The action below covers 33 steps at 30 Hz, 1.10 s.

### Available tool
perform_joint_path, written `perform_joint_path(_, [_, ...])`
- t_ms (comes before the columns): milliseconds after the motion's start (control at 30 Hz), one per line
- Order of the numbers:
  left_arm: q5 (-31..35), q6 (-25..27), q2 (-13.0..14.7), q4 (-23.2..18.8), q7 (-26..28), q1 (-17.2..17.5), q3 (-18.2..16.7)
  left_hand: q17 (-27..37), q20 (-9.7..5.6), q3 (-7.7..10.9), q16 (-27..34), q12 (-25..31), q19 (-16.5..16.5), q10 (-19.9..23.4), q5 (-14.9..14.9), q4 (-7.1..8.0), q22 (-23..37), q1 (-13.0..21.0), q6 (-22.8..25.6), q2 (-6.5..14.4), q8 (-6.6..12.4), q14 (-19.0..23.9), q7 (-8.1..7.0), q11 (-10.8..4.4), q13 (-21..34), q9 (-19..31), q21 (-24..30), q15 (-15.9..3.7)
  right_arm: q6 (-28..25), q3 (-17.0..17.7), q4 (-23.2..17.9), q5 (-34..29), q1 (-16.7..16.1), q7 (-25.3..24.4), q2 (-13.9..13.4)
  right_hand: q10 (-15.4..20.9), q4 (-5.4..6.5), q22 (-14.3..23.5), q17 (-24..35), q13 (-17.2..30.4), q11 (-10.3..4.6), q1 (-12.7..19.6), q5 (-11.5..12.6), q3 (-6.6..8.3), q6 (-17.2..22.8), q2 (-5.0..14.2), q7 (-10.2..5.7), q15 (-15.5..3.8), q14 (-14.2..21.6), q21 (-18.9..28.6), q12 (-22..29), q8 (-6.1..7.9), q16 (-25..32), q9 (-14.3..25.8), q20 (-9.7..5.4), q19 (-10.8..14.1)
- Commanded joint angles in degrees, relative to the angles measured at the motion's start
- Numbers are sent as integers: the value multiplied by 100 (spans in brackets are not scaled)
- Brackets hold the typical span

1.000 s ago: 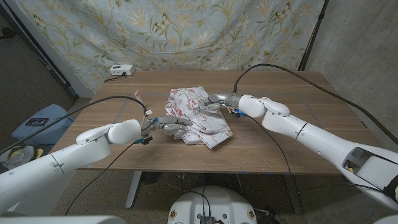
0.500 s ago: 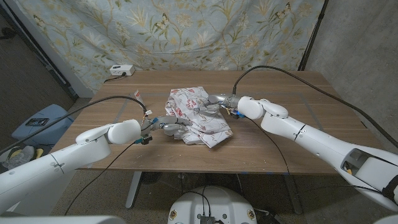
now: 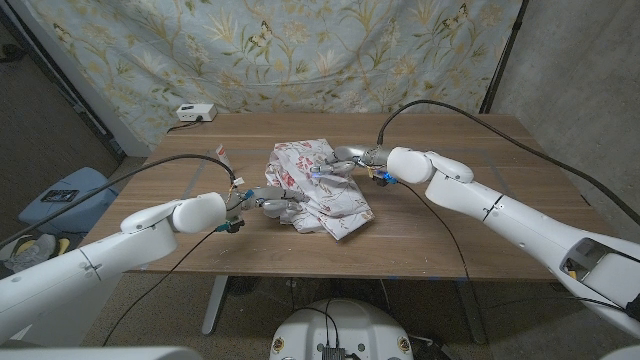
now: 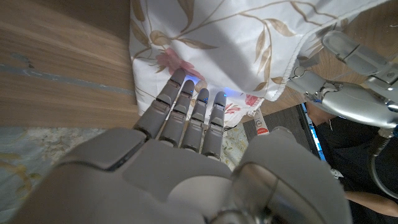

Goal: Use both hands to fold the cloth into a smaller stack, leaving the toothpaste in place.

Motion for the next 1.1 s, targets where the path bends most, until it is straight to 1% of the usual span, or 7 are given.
perform_joint_path(33, [27,110,5,-211,243,46,-148,24,93,10,19,24,79,16,-2,-24,-11,58,36,19,26,33,19,13,12,6,54,55,-37,261,-294,287,-82,18,-236,18,16,17,13,9,39,-31,42,-45,16,5,11,14,14,-6,11,22,8,-2,30,36])
perform_joint_path(233, [-73,152,2,-298,319,102,-236,24,85,9,22,26,82,19,-2,-25,-11,58,33,16,24,40,18,19,12,6,57,53,-44,346,-316,374,-126,-41,-307,36,10,16,9,10,42,-37,46,-52,19,7,13,-3,20,-14,19,25,11,-3,24,40])
perform_joint_path(533, [-112,206,7,-437,567,207,-370,23,87,11,25,31,84,33,-1,-27,-11,62,39,14,26,56,13,16,11,6,59,50,57,455,-205,512,-115,-161,-328,68,-1,16,3,10,61,-36,53,-59,31,13,21,-22,23,-18,31,31,12,-3,9,59])
perform_joint_path(733, [-145,352,39,-623,746,332,-496,24,86,13,28,35,84,45,-1,-24,-11,60,37,14,25,65,17,17,11,7,59,48,86,576,-162,603,-102,-278,-356,97,-10,15,-2,10,55,-32,59,-62,53,19,21,-32,22,-29,41,40,11,-4,-9,57])
perform_joint_path(833, [-155,330,57,-672,843,382,-554,24,84,14,30,36,84,48,-1,-25,-11,61,41,15,26,71,14,10,11,7,60,48,74,617,-147,635,-99,-313,-378,98,-14,15,-4,10,47,-30,62,-63,65,23,33,-38,19,-34,41,44,10,-4,-14,58])
perform_joint_path(1100, [-138,417,54,-841,1001,431,-665,23,84,17,31,35,84,49,0,-27,-11,64,39,14,25,81,14,11,11,7,60,48,58,709,-117,709,-124,-388,-477,115,-22,14,-8,11,46,-24,68,-64,61,35,23,-44,16,-45,45,42,9,-4,-23,56])
